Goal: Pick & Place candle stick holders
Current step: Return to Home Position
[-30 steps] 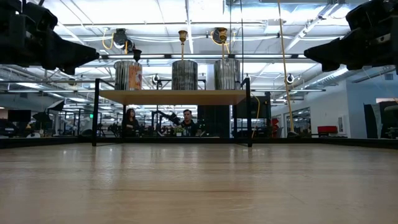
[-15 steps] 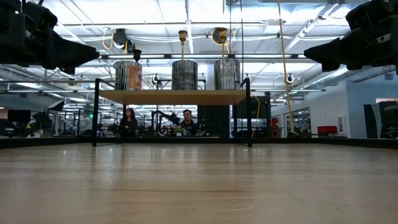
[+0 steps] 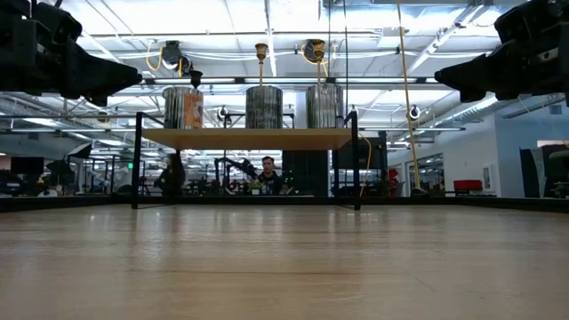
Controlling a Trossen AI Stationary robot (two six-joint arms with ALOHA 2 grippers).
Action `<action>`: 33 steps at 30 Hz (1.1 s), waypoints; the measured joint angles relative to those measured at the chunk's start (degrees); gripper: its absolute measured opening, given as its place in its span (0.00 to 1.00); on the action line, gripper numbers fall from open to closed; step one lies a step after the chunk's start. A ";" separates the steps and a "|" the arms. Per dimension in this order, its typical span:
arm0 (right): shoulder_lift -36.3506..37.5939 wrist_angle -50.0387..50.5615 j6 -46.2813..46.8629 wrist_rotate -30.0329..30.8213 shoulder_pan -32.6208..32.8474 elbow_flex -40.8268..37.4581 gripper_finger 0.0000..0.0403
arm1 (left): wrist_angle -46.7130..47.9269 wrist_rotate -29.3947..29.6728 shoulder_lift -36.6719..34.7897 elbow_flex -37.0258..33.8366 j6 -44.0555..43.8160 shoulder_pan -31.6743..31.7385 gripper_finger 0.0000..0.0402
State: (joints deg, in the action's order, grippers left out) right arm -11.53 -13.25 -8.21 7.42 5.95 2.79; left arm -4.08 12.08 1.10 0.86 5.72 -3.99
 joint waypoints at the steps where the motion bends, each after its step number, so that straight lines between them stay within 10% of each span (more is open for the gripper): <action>1: 0.00 0.01 0.00 0.00 -0.01 0.00 0.15 | 0.00 0.00 0.00 0.00 0.00 0.01 0.28; 33: 0.00 0.19 -2.37 0.00 0.01 0.00 0.15 | -0.04 0.00 0.00 0.07 0.00 0.00 0.28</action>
State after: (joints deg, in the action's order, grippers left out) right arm -11.53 -13.06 -10.58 7.42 5.96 2.79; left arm -4.12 12.08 1.10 0.93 5.72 -3.99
